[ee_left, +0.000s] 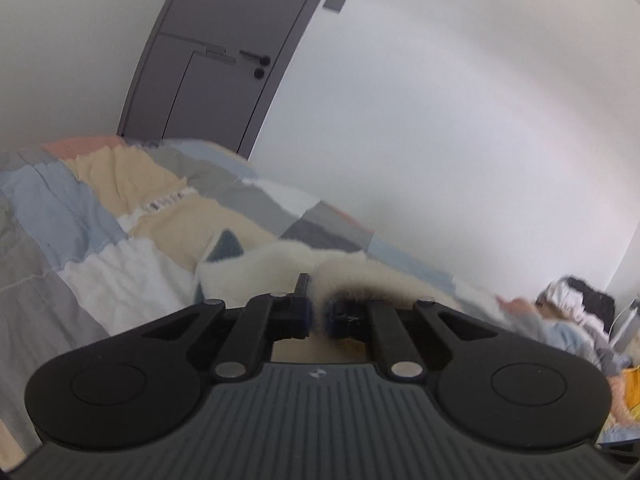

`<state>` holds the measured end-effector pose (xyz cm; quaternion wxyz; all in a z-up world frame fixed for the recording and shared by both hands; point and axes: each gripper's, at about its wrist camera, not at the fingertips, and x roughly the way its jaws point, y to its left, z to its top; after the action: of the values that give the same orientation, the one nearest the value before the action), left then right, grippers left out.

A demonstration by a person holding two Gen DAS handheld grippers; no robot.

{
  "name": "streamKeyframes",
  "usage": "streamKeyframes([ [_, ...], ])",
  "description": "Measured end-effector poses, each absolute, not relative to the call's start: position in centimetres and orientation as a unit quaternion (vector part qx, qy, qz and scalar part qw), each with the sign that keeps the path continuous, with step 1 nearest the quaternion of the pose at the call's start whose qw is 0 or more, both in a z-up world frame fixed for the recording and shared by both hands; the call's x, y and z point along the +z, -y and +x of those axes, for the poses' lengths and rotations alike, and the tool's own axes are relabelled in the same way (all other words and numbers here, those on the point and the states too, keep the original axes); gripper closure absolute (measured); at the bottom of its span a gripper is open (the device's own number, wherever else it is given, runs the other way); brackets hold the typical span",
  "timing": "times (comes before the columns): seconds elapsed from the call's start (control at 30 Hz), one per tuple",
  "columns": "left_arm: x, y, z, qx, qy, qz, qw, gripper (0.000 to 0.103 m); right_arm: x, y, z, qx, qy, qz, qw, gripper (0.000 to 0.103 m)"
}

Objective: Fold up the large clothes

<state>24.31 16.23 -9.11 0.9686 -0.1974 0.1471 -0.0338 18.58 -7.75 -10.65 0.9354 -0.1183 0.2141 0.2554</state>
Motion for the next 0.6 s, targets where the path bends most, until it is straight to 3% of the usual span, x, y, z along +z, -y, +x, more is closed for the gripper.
streamKeyframes([
  [0.33,-2.2,-14.8,19.7,-0.065,-0.07,-0.217,0.971,0.095,-5.3,11.7,19.9,0.145,-0.151,0.011,0.978,0.09],
  [0.6,8.2,-13.0,17.8,-0.1,0.003,-0.205,0.974,0.096,5.4,13.5,18.6,0.115,-0.057,0.036,0.991,0.09],
])
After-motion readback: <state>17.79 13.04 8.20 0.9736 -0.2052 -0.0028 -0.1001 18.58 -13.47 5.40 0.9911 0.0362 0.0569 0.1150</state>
